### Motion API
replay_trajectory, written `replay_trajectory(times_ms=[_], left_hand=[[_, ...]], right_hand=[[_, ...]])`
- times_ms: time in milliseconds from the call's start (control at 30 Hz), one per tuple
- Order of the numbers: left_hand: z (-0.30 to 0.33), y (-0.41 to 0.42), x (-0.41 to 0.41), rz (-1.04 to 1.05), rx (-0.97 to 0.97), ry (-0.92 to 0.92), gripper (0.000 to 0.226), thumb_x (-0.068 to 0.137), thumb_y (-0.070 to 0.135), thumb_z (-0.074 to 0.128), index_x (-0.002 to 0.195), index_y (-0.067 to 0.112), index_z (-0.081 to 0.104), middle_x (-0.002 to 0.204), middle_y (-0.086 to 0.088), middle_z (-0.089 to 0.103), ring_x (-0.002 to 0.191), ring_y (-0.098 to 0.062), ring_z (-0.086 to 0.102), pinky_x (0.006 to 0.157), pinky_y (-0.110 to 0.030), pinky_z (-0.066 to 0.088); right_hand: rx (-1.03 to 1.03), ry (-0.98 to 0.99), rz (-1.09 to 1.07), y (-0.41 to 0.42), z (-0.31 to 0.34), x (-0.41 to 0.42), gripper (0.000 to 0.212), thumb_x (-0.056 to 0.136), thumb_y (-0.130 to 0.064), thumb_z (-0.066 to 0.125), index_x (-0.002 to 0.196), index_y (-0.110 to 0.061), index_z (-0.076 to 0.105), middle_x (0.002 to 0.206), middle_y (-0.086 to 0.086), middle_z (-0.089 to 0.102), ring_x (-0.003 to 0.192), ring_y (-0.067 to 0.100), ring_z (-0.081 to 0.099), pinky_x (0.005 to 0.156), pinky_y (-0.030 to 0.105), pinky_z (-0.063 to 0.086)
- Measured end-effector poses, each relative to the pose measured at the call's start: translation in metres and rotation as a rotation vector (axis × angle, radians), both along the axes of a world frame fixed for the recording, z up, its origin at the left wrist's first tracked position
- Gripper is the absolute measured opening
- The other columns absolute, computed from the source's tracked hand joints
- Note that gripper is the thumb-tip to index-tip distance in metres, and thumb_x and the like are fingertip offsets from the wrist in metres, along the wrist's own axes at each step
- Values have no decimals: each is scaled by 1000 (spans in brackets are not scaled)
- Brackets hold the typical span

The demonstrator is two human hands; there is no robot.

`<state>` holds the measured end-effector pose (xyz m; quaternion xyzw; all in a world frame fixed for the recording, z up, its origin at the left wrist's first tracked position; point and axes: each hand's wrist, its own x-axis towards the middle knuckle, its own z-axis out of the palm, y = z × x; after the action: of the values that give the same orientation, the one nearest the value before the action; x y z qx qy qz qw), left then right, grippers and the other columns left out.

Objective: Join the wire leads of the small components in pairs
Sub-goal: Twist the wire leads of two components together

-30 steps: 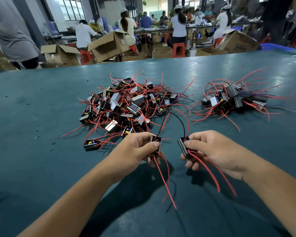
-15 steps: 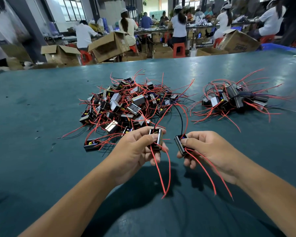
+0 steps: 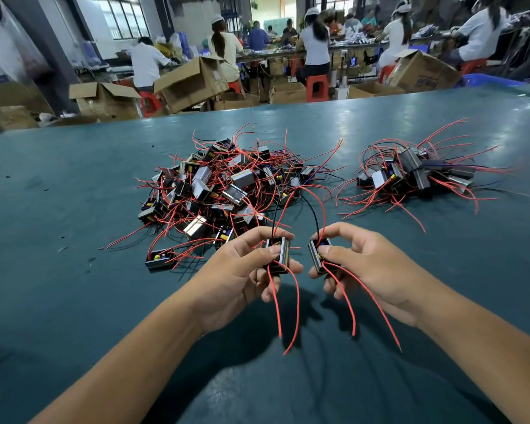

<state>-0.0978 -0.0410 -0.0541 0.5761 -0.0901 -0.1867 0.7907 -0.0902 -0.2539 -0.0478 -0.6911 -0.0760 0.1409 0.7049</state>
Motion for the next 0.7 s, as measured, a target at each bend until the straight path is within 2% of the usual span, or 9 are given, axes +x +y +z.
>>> replay_trajectory(times_ms=[100,300,400,500,567,700], left_hand=[[0,0,0,-3,-25,17,20,91,18,62,109,22,71,98,-23,71,54,-17,60,50,-22,50],[-1,1,0,24,-30,59,22,90,18,64,110,25,71,113,-20,71,82,-25,73,66,-29,59],[-1,0,0,71,-20,41,20,88,21,63,105,27,72,113,-20,72,100,-28,72,73,-29,58],[0,-1,-1,80,-8,13,19,89,23,62,102,31,73,119,-17,71,115,-25,67,87,-32,52],[1,-3,-2,95,-1,14,18,89,24,60,100,32,73,121,-14,71,111,-21,69,86,-32,49],[1,-10,-4,134,-27,63,17,87,23,63,102,21,71,117,-15,72,77,-13,66,66,-20,54]], right_hand=[[-5,0,14,0,-1,0,10,99,-7,54,108,-8,60,79,24,71,52,22,60,46,25,50],[-41,-14,37,1,-4,2,12,98,-8,56,110,-8,60,77,20,69,55,26,61,48,28,51],[-95,-49,83,2,-8,0,14,96,-8,59,109,-9,60,75,17,67,56,25,60,48,28,50],[-118,-78,113,4,-10,-2,14,93,-10,62,107,-11,60,76,14,66,52,16,53,44,25,44],[-109,-77,96,6,-11,-2,15,90,-16,66,103,-13,60,74,11,61,52,14,49,44,24,39],[-132,-86,66,11,-15,-3,22,87,-18,72,102,-12,57,72,10,51,66,26,44,45,27,32]])
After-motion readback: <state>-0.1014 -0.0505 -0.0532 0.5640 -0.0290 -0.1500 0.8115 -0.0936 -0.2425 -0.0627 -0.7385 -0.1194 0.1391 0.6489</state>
